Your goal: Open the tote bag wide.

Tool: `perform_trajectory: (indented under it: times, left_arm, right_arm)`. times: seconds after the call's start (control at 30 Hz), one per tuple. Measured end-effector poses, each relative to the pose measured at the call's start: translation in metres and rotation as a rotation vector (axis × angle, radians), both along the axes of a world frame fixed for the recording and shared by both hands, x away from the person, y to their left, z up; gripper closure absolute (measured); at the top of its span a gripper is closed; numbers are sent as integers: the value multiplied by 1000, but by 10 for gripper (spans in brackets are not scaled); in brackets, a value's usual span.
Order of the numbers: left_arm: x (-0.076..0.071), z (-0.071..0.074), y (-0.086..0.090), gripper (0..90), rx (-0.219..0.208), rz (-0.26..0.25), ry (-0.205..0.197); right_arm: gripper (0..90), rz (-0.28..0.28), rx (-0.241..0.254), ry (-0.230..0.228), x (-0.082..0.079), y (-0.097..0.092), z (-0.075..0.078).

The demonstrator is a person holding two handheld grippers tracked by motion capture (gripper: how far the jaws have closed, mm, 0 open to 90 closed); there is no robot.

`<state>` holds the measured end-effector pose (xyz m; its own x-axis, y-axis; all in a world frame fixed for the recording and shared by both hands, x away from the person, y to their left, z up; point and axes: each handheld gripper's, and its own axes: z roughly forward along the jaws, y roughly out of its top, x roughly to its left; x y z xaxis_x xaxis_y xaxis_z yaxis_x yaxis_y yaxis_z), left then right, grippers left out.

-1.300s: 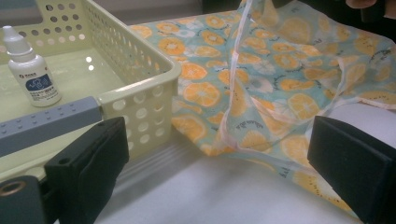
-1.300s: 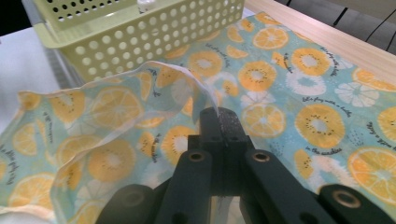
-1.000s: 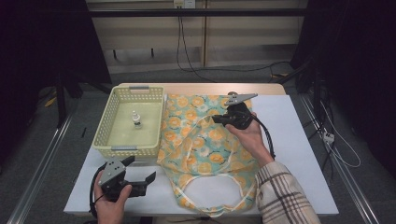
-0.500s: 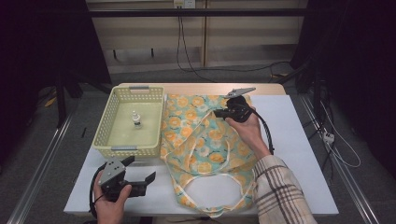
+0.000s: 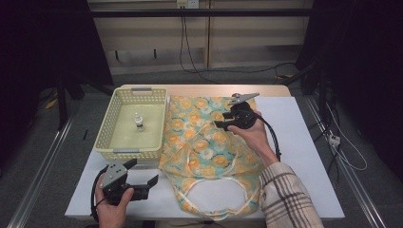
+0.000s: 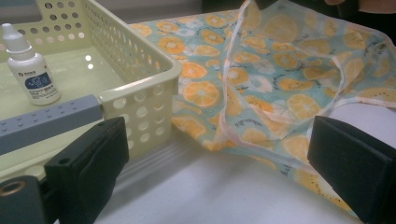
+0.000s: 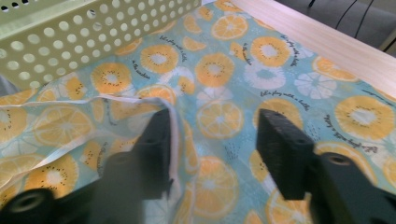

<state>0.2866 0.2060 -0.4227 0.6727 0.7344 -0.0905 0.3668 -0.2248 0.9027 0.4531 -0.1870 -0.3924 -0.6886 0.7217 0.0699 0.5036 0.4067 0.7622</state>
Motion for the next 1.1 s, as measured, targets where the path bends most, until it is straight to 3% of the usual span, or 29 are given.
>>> perform_trajectory:
  times: [0.13, 0.23, 0.37, 0.43, 0.5, 0.63, 0.73, 0.9, 1.1]
  left_arm:
    - [0, 0, -1, 50, 2, 2, 0]
    - [0, 0, -1, 50, 4, 3, 1]
    - [0, -1, -1, 50, 4, 2, 4]
    - [0, 0, -2, 50, 3, 1, 2]
    - [0, 0, -1, 50, 6, 3, -1]
    - [0, -1, -1, 50, 7, 3, 5]
    - [0, -1, -2, 50, 3, 1, 3]
    - [0, 0, -1, 50, 3, -3, 1]
    - [0, 0, -1, 50, 2, -5, 4]
  right_arm:
    - [200, -37, -25, -27, -12, -5, 9]
    - [152, -27, 3, -58, -31, -14, 20]
    - [182, 11, 18, -72, -48, -15, 25]
    - [198, 50, 12, -52, -60, -11, 22]
    - [280, 129, -35, -16, -79, 0, 7]
    - [282, 181, -65, 6, -96, 10, -10]
    - [340, 232, -82, 31, -108, 18, -23]
    - [428, 315, -128, 75, -118, 29, -39]
    - [479, 345, -174, 107, -119, 34, -52]
